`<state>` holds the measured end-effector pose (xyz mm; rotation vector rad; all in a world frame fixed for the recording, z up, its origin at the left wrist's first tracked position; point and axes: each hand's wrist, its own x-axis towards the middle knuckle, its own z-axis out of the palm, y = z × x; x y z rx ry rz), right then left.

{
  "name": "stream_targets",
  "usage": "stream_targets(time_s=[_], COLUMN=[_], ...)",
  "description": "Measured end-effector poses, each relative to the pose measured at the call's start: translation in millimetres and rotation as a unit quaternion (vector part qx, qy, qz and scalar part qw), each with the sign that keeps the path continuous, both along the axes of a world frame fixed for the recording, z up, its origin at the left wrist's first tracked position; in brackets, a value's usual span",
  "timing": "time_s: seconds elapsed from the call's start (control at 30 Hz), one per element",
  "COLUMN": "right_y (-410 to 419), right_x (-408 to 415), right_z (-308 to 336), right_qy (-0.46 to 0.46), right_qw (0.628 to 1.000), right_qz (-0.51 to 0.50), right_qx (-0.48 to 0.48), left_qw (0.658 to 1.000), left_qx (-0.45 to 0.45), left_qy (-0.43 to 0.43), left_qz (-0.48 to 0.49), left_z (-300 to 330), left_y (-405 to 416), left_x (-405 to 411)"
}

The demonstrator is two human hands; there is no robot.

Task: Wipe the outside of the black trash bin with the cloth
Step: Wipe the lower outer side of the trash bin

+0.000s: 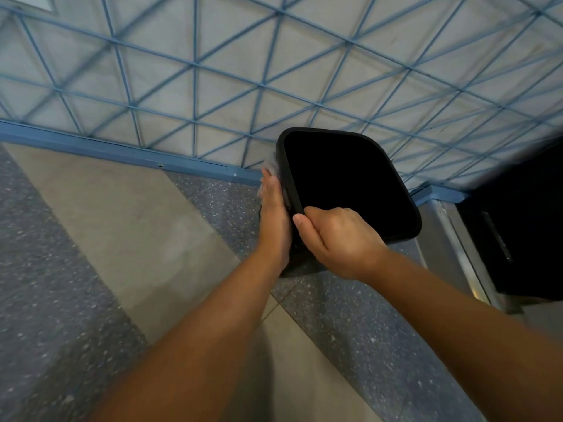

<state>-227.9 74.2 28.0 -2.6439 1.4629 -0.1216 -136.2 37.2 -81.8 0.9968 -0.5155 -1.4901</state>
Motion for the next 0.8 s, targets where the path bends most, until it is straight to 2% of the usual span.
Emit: stream_targets(time_s=[0.13, 0.27, 0.37, 0.43, 0.53, 0.57, 0.63, 0.7, 0.8], right_y=[1.3, -1.2, -1.9, -1.4, -1.9, -2.3, -2.6, -1.6, -1.0], right_x=[-2.4, -1.6, -1.1, -1.4, -0.7, -0.7, -1.5, -2.0, -1.9], right_z=[-1.6, -2.8, -2.2, -2.1, -3.1, -3.4, -2.9, -2.0, -3.2], right_qy=[0.008, 0.013, 0.018, 0.022, 0.017, 0.018, 0.018, 0.023, 0.023], right_qw=[1.0, 0.999, 0.999, 0.999, 0.999, 0.999, 0.999, 0.999, 0.999], right_qz=[0.01, 0.02, 0.024, 0.023, 0.02, 0.022, 0.026, 0.025, 0.025], right_qx=[-0.008, -0.023, -0.026, -0.025, -0.025, -0.025, -0.029, -0.026, -0.034], left_qw=[0.996, 0.998, 0.996, 0.995, 0.998, 0.999, 0.994, 0.993, 0.998], left_qx=[-0.078, -0.041, -0.072, -0.091, -0.049, -0.04, -0.082, -0.092, -0.04], left_qy=[-0.028, -0.024, -0.032, -0.009, 0.024, 0.004, -0.044, -0.052, 0.005], left_qz=[0.032, 0.028, 0.042, 0.051, 0.033, 0.033, 0.051, 0.057, 0.039], left_z=[9.1, -0.7, 14.2, 3.4, -2.7, 3.4, 11.6, 2.9, -7.5], left_y=[28.1, -1.2, 21.0, 25.4, -0.6, -3.4, 7.8, 14.8, 1.6], left_x=[-10.3, 1.3, -4.7, -10.3, 1.6, 2.8, -2.5, -5.7, 2.3])
